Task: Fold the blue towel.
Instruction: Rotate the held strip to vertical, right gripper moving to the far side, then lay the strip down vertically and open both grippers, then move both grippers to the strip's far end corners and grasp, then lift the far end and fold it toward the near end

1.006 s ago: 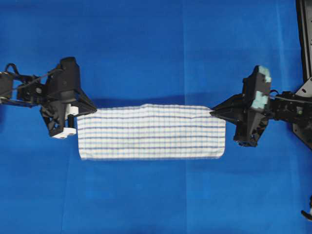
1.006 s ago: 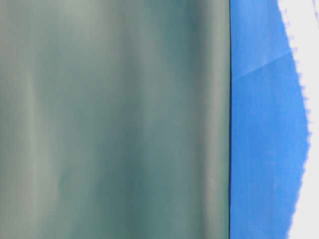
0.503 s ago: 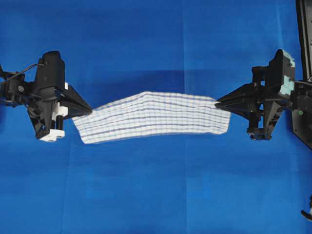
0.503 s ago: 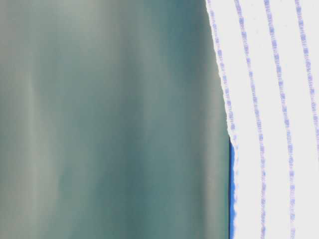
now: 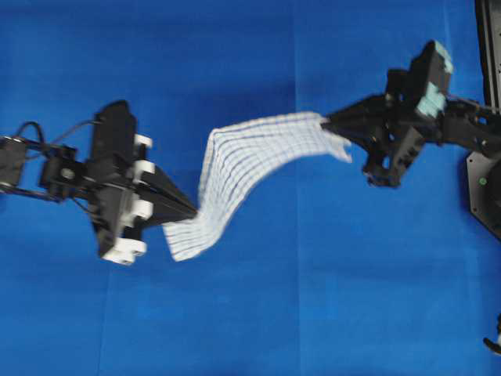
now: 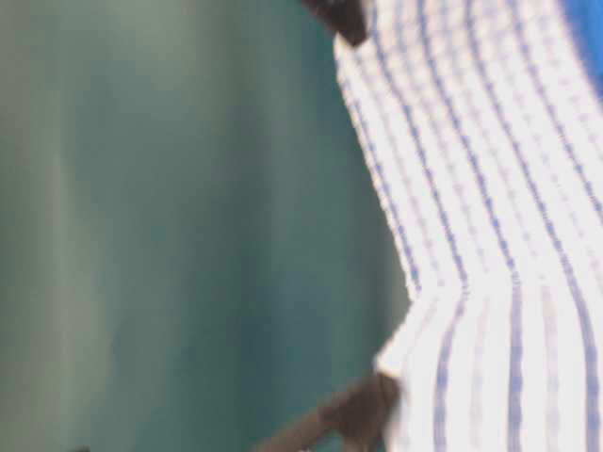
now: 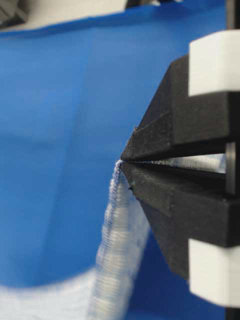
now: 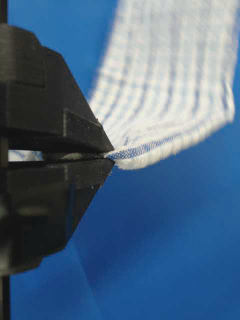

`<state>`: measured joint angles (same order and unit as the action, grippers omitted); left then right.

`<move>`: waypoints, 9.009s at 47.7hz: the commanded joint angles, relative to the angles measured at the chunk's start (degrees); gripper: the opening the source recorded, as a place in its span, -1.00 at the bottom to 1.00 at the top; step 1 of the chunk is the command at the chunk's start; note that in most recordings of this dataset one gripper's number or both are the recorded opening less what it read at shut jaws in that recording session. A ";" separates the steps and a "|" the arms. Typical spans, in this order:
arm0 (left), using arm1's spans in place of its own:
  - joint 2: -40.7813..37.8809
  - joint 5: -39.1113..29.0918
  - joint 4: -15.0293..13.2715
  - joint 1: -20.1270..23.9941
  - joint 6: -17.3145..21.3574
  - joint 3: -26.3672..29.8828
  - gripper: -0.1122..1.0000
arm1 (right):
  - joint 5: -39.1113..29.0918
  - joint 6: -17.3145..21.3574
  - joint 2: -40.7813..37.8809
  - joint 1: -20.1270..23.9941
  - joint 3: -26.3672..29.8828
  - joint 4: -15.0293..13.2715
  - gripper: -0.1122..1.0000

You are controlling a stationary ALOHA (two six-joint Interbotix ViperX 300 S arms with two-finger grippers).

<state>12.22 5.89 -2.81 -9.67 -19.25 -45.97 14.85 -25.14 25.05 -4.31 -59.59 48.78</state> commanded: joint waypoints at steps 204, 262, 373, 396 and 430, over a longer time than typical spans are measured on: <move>0.62 14.59 -11.95 8.88 17.23 -8.26 0.68 | -5.80 -12.13 -11.60 -15.29 13.45 -6.86 0.85; -24.52 22.41 -11.87 34.19 32.08 0.79 0.68 | 0.44 -12.30 -37.71 -18.54 25.93 -6.94 0.85; -10.90 12.48 -6.24 31.55 32.43 3.69 -0.68 | 1.05 -11.43 -25.49 -14.50 21.01 -5.71 -0.85; -5.10 13.18 -6.50 17.23 31.90 -2.90 -0.68 | 1.32 -11.34 -18.46 -0.88 14.41 1.58 -0.85; -10.11 17.67 -8.96 1.41 27.07 -3.78 -0.68 | 4.57 -11.34 -23.47 14.68 14.59 14.33 -0.85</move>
<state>2.64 22.06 -11.69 -7.21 8.35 -50.45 18.28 -36.39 1.49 9.67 -45.62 62.49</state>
